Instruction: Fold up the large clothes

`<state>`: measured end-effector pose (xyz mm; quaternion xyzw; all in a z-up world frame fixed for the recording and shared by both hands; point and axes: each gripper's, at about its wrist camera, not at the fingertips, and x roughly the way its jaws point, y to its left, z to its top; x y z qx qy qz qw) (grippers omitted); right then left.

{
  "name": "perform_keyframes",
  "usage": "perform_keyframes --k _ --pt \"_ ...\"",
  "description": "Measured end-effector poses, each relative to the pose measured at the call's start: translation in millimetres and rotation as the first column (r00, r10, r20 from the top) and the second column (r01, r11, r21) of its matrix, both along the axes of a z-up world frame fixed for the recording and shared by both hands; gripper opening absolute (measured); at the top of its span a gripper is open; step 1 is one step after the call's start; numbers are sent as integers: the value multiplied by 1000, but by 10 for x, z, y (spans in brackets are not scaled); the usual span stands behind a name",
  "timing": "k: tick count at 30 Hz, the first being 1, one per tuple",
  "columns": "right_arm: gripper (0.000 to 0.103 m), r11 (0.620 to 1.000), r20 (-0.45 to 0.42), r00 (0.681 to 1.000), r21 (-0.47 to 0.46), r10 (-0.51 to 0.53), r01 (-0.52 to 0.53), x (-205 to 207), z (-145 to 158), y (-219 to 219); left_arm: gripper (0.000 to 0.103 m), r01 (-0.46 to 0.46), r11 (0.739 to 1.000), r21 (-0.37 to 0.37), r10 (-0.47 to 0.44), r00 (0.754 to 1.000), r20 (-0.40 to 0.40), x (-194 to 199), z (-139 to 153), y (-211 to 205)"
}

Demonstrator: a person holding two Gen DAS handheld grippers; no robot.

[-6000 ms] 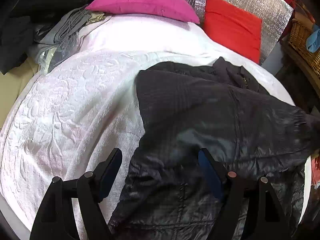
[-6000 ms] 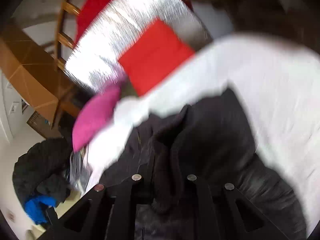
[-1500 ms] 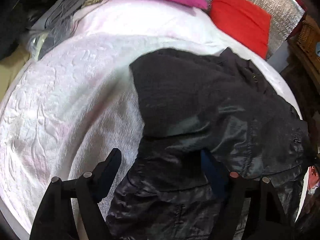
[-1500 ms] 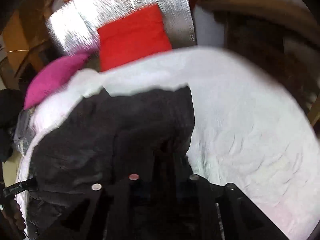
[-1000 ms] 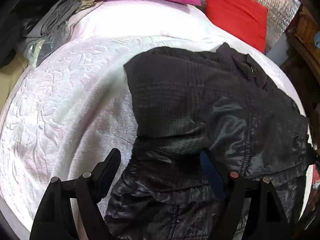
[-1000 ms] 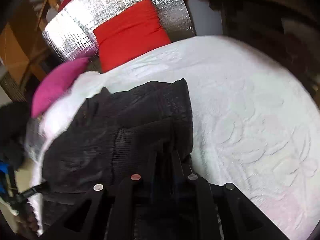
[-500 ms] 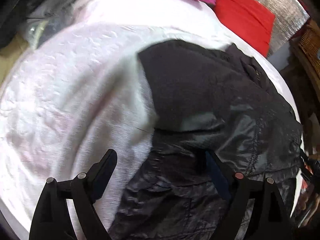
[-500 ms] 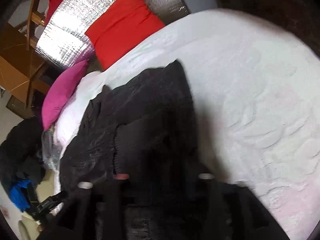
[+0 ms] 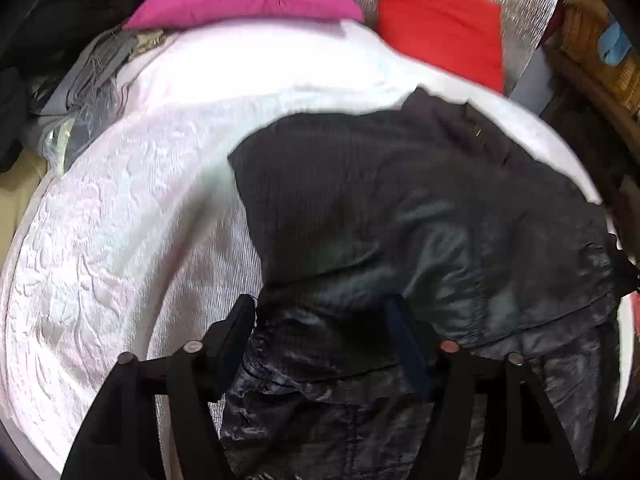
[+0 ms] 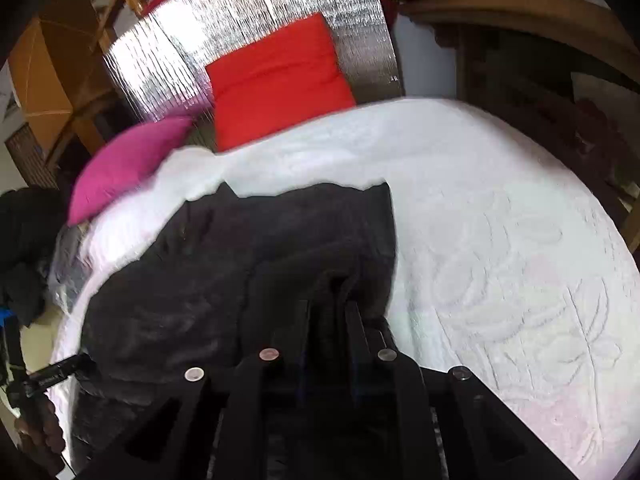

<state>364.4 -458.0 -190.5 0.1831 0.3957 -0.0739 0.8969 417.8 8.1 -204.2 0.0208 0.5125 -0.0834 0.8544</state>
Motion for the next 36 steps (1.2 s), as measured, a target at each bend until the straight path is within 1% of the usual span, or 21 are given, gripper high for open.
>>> perform_keyframes --k 2,3,5,6,10,11,12,13,14,15,17,19,21,23,24,26,28,30,33,34,36 --pt "17 1000 -80 997 25 -7 9 91 -215 -39 74 9 999 34 -8 999 -35 33 -131 -45" --pt "17 1000 -111 994 30 4 0 132 -310 -42 74 11 999 44 -10 999 -33 41 -146 -68" --pt "18 999 -100 995 34 7 -3 133 -289 -50 74 12 998 66 -11 1000 -22 63 -139 -135" --pt "20 998 -90 996 59 8 -3 117 -236 -67 74 11 997 76 -10 1000 -13 56 -115 -157" --pt "20 985 -32 999 171 6 -1 5 -126 -184 75 13 992 122 -15 1000 19 -4 -70 -229" --pt "25 982 -16 1000 189 -3 6 -19 -101 -226 75 17 990 142 -21 999 27 -18 -64 -259" --pt "37 980 -6 1000 199 -12 13 -27 -92 -255 75 21 988 152 -26 999 34 -47 -47 -250" --pt "52 976 10 1000 218 -27 24 -41 -90 -310 75 27 986 165 -35 998 46 -72 -26 -265" --pt "90 970 19 999 243 -38 33 -46 -102 -365 75 31 984 174 -41 998 57 -101 -3 -270" --pt "98 964 33 998 261 -51 41 -86 -75 -349 75 35 982 185 -48 996 70 -126 19 -285" --pt "97 954 71 994 291 -88 64 -102 -84 -399 75 40 979 200 -61 993 102 -192 88 -288" --pt "97 949 64 995 312 -75 52 -54 -109 -391 76 38 976 213 -68 988 135 -249 144 -277" --pt "97 953 43 997 298 -71 55 7 -168 -370 76 36 975 218 -72 984 162 -303 187 -268" --pt "94 962 -13 998 266 -55 56 109 -312 -312 76 28 974 224 -70 981 181 -332 214 -253" --pt "83 965 -38 998 257 -50 58 179 -377 -271 76 27 973 228 -72 979 189 -344 223 -248" --pt "76 971 -97 994 228 -49 70 290 -515 -180 76 24 973 229 -70 979 194 -361 236 -243" --pt "67 979 -72 996 195 -55 68 305 -457 -88 76 22 973 229 -70 977 201 -331 275 -220" --pt "50 991 -36 999 129 -41 46 281 -295 23 76 16 973 232 -67 974 215 -312 279 -212" --pt "45 999 30 999 27 -23 22 227 -96 181 76 6 973 229 -64 967 247 -339 346 -218" --pt "45 1000 17 1000 7 -15 15 249 -118 204 76 1 974 226 -61 964 260 -355 371 -223" --pt "46 1000 -58 998 9 -23 23 335 -304 187 76 4 976 218 -68 956 286 -410 424 -254"
